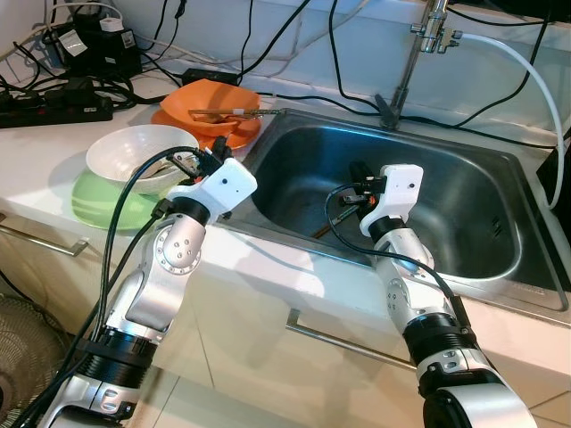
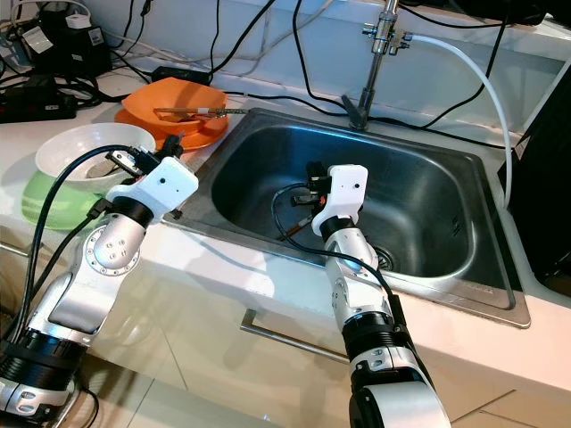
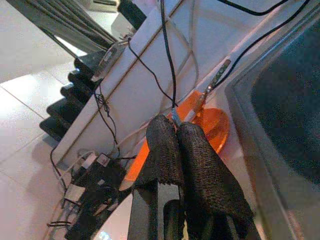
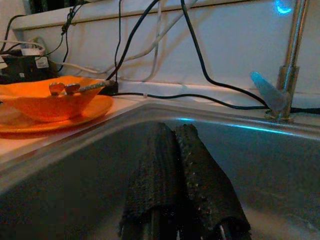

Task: Kitchen organization

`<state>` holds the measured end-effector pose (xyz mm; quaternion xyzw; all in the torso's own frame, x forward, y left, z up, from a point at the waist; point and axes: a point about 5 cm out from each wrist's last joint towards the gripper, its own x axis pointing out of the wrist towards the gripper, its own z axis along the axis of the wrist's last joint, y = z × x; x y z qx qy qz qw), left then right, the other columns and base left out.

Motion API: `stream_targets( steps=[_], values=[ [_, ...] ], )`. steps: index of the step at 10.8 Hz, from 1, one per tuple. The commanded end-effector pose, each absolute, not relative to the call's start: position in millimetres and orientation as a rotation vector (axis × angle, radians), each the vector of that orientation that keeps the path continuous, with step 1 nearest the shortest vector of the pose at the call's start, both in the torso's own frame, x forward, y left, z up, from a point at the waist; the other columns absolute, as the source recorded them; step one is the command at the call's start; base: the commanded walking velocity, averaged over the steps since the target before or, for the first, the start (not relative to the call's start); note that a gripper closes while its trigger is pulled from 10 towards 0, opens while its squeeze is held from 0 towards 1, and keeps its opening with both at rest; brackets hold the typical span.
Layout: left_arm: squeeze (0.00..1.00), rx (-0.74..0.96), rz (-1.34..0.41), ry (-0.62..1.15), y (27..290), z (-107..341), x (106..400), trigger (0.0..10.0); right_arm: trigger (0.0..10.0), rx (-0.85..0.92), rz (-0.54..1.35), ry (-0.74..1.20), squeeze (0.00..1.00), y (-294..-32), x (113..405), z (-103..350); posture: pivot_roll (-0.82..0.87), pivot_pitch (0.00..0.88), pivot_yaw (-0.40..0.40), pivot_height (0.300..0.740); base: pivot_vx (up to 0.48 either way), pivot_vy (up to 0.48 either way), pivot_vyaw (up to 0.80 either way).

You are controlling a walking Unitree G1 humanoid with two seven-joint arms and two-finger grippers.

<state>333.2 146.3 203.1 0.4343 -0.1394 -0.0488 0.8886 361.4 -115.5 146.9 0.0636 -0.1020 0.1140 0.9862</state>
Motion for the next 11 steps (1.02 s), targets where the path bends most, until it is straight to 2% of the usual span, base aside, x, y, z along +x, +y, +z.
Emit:
stream_targets(
  steps=[1,3,4,6,8,9,11],
  values=[
    [0.0,0.922,-0.067,-0.326,147.0,215.9,334.2,0.0,10.0,0.118,0.235,-0.225,0.0,-115.5,364.0,152.9,0.24,0.0,-0.063,0.74,0.0,0.0,0.0],
    [0.0,1.028,0.058,-0.407,153.9,239.6,333.6,0.0,10.0,0.12,0.236,-0.225,0.0,-115.4,364.3,153.0,0.25,0.0,-0.064,0.74,0.0,0.0,0.0],
    [0.0,1.076,0.113,-0.453,156.6,250.3,332.9,10.0,10.0,0.121,0.238,-0.224,0.0,-114.5,364.4,152.8,0.25,0.0,-0.064,0.74,0.0,0.0,0.0],
    [0.0,1.134,0.165,-0.572,151.4,269.4,327.3,10.0,10.0,0.122,0.241,-0.225,0.0,-113.8,364.6,152.8,0.25,0.0,-0.064,0.74,0.0,0.0,0.0],
    [0.0,0.851,-0.004,-0.76,119.7,285.5,313.6,10.0,10.0,0.125,0.249,-0.228,0.0,-112.7,364.4,153.2,0.25,0.0,-0.065,0.74,0.0,0.0,0.0],
    [0.0,0.773,-0.123,-0.833,98.3,293.4,305.6,10.0,10.0,0.133,0.244,-0.239,1.0,-113.5,364.8,155.2,0.25,0.0,-0.065,0.74,0.0,0.0,0.0],
    [0.0,0.584,-0.337,-0.925,59.1,305.1,290.6,10.0,10.0,0.123,0.262,-0.268,1.0,-113.2,363.6,158.6,0.25,0.0,-0.058,0.74,0.0,0.0,0.0]
  ],
)
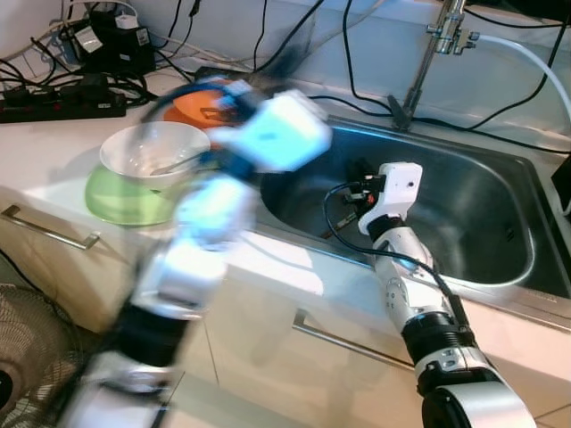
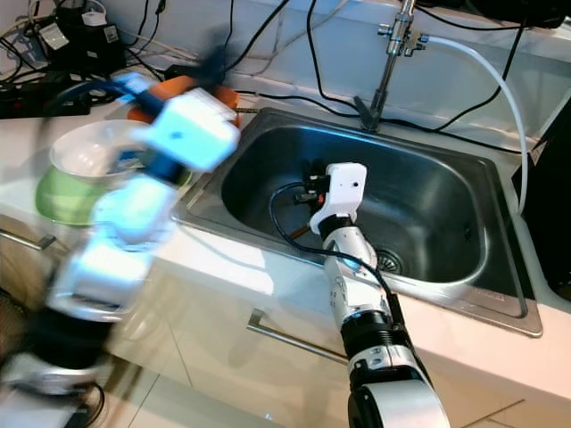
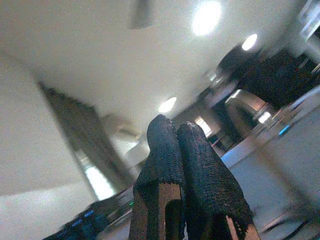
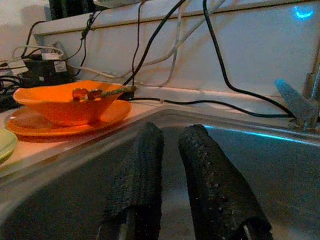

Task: Kitchen organization

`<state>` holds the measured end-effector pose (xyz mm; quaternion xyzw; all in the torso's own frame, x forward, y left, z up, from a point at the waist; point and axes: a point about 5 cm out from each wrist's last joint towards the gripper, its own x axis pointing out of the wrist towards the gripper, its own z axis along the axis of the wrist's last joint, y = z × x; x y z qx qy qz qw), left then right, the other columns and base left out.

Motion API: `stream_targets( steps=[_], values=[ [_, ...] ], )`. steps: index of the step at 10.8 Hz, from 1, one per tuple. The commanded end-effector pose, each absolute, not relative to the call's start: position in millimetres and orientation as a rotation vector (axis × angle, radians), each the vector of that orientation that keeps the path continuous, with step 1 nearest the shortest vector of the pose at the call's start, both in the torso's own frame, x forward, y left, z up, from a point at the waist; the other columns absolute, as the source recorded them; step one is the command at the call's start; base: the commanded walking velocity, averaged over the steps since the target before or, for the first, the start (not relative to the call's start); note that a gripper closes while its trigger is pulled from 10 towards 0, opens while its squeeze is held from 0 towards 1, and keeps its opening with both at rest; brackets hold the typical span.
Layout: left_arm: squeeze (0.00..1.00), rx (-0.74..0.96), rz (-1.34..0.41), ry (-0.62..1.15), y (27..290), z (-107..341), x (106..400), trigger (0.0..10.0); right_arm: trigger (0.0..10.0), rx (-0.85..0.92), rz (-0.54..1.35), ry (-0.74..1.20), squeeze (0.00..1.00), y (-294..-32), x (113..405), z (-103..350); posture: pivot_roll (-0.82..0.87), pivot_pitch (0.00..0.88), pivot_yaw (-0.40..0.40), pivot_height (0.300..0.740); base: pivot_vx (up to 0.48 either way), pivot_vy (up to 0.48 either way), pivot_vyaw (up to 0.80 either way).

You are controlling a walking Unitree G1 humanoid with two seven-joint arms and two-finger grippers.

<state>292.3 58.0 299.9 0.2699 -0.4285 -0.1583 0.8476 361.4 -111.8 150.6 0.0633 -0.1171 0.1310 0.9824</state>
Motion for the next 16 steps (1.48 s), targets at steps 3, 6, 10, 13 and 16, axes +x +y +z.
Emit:
stream_targets(
  steps=[3,6,10,13,16],
  values=[
    [0.0,0.439,-0.52,-0.881,37.2,301.3,288.8,10.0,10.0,0.115,0.393,-0.33,1.0,-108.3,358.1,166.8,0.23,0.0,-0.045,0.74,0.0,0.0,0.0],
    [0.0,0.314,-0.554,-0.783,39.7,289.8,295.4,10.0,10.0,0.17,0.557,-0.379,1.0,-104.7,348.4,174.8,0.23,0.0,-0.043,0.74,0.0,0.0,0.0],
    [0.0,0.122,-0.577,-0.671,51.4,281.8,303.9,10.0,10.0,0.166,0.614,-0.378,1.0,-102.0,342.8,174.9,0.23,0.0,-0.045,0.74,0.0,0.0,0.0],
    [0.0,-0.026,-0.662,-0.57,50.8,272.4,304.5,10.0,10.0,0.147,0.608,-0.365,0.0,-98.7,343.5,174.2,0.23,0.0,-0.047,0.74,0.0,0.0,0.0],
    [0.0,-0.107,-0.728,-0.528,57.8,270.9,303.3,10.0,10.0,0.14,0.609,-0.351,0.0,-95.6,343.3,171.7,0.23,0.0,-0.038,0.74,0.0,0.0,0.0]
  ],
)
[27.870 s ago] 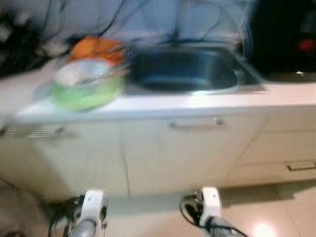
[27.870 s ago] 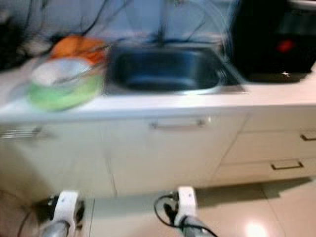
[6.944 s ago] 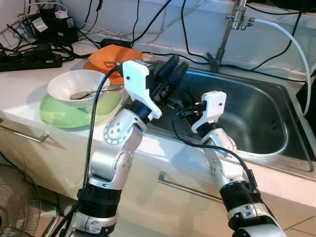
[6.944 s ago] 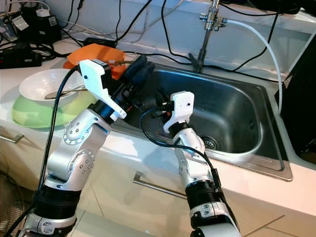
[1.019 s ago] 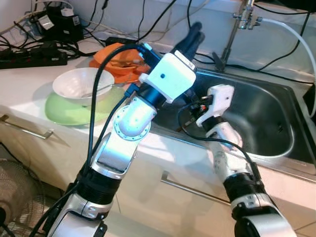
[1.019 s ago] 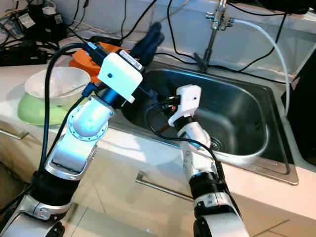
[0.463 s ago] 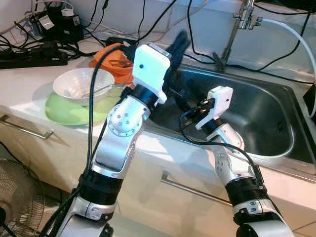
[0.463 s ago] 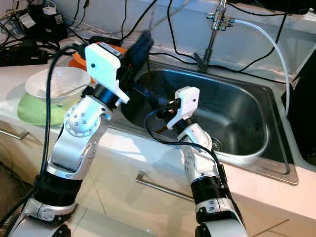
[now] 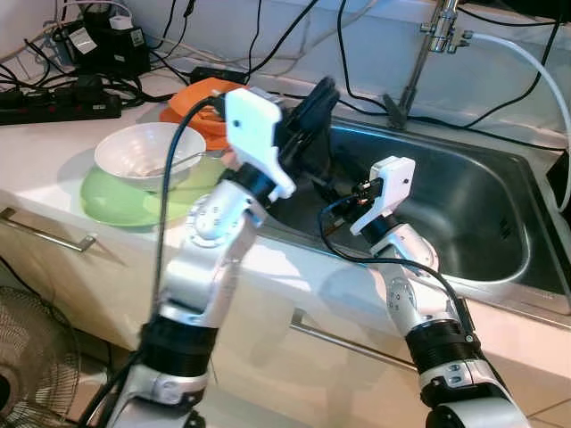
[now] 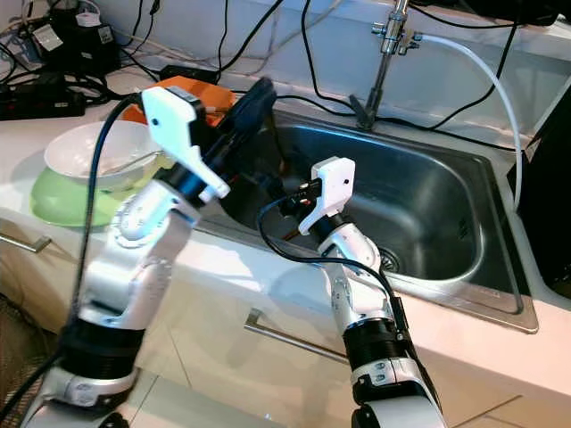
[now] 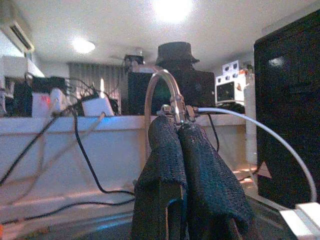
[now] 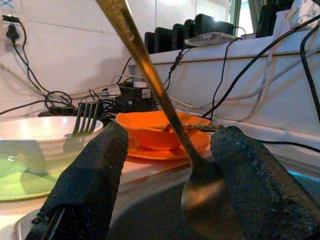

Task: Kitchen organization

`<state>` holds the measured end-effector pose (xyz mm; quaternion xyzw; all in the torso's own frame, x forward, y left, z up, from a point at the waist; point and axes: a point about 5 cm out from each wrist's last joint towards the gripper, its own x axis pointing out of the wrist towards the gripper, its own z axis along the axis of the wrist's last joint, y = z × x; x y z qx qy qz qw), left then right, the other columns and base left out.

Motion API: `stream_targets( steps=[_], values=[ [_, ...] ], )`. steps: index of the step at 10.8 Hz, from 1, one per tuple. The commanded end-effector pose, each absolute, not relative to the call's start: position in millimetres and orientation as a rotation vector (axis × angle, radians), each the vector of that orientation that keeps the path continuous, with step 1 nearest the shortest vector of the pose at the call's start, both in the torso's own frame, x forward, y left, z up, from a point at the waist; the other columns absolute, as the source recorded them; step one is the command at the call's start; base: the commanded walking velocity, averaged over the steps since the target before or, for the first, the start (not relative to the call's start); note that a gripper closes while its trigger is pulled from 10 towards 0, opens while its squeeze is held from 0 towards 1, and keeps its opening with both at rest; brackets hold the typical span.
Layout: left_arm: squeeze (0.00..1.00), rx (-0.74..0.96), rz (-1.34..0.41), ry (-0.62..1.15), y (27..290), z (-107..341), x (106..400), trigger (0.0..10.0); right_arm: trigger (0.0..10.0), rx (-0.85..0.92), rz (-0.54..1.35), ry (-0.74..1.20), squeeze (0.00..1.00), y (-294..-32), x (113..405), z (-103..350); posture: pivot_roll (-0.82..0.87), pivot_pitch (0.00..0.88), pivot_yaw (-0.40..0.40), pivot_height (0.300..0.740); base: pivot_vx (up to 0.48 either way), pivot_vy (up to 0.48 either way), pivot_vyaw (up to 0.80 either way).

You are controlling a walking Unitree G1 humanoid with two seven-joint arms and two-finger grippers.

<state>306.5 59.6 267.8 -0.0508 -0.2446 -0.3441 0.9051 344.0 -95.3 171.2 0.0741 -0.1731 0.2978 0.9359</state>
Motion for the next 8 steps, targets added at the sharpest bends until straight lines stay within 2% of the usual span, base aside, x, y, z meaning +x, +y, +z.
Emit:
stream_targets(
  steps=[1,7,8],
  values=[
    [0.0,-0.127,-0.777,-0.474,53.5,267.7,301.4,10.0,10.0,0.134,0.606,-0.344,0.0,-96.0,343.3,170.2,0.23,0.0,-0.039,0.74,0.0,0.0,0.0],
    [0.0,-0.168,-0.867,-0.371,48.8,255.5,296.6,10.0,10.0,0.139,0.603,-0.345,0.0,-91.1,343.2,170.6,0.23,0.0,-0.033,0.74,0.0,0.0,0.0],
    [0.0,-0.165,-0.866,-0.368,48.9,255.6,296.8,10.0,0.0,0.143,0.602,-0.344,0.0,-92.0,342.6,170.0,0.23,0.0,-0.033,0.74,0.0,0.0,0.0]
  ],
)
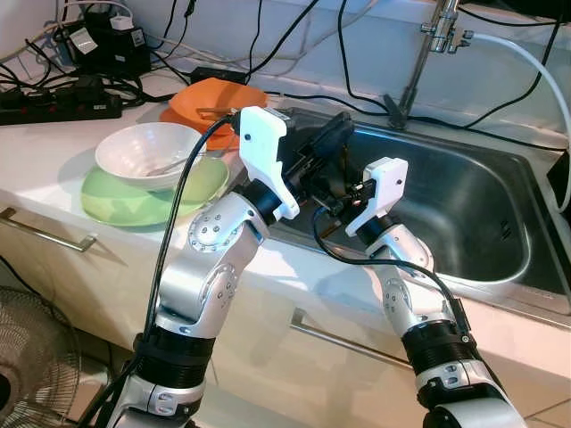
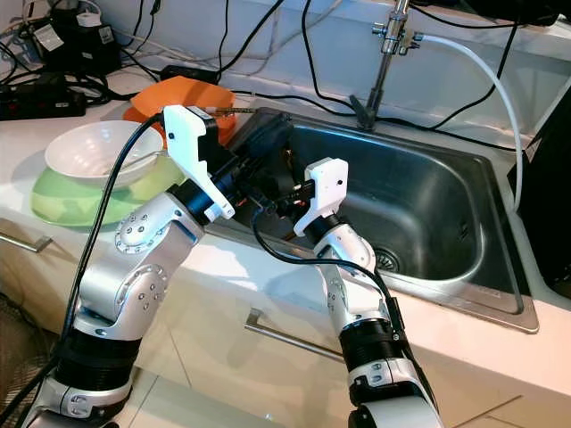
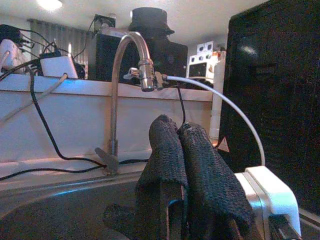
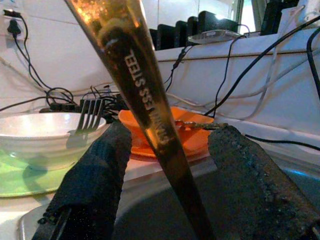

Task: Kitchen organization

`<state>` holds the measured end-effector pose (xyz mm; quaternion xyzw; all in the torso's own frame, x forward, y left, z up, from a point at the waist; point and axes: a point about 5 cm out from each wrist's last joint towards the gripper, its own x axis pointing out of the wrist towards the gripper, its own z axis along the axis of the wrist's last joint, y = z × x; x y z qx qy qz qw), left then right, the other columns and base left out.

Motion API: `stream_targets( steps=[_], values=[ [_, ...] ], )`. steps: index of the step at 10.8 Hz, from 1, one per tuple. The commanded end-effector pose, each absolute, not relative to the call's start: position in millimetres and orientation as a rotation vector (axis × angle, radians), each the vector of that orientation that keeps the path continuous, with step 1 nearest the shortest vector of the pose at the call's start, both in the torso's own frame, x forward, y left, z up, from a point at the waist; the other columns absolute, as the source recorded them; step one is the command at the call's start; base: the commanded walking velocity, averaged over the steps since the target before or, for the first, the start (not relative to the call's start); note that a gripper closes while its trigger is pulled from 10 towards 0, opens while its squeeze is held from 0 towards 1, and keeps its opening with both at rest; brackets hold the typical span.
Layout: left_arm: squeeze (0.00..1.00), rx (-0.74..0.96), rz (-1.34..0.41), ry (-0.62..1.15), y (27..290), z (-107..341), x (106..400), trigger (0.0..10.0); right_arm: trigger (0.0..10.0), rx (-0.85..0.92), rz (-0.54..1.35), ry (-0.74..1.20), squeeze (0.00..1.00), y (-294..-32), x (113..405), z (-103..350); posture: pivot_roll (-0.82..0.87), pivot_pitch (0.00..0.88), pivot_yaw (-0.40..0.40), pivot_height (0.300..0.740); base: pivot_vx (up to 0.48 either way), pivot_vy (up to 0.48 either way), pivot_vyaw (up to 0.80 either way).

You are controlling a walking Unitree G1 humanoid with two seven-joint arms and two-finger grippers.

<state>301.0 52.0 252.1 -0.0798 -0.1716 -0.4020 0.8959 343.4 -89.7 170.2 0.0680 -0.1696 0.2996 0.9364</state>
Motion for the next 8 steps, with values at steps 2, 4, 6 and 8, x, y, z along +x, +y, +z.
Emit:
stream_targets(
  steps=[2,4,6,8],
  values=[
    [0.0,-0.158,-0.846,-0.371,50.1,255.6,297.3,10.0,0.0,0.139,0.6,-0.341,0.0,-92.5,342.4,169.6,0.23,0.0,-0.033,0.74,0.0,0.0,0.0],
    [0.0,-0.144,-0.816,-0.378,52.6,256.0,299.4,10.0,0.0,0.132,0.602,-0.339,0.0,-92.2,342.0,168.9,0.23,0.0,-0.033,0.74,0.0,0.0,0.0],
    [0.0,-0.149,-0.788,-0.379,56.0,256.4,303.0,10.0,0.0,0.131,0.601,-0.339,0.0,-92.6,342.2,169.3,0.23,0.0,-0.035,0.74,0.0,0.0,0.0],
    [0.0,-0.157,-0.788,-0.374,56.1,255.7,303.4,10.0,0.0,0.136,0.603,-0.338,0.0,-92.0,342.6,169.0,0.23,0.0,-0.033,0.74,0.0,0.0,0.0]
  ],
)
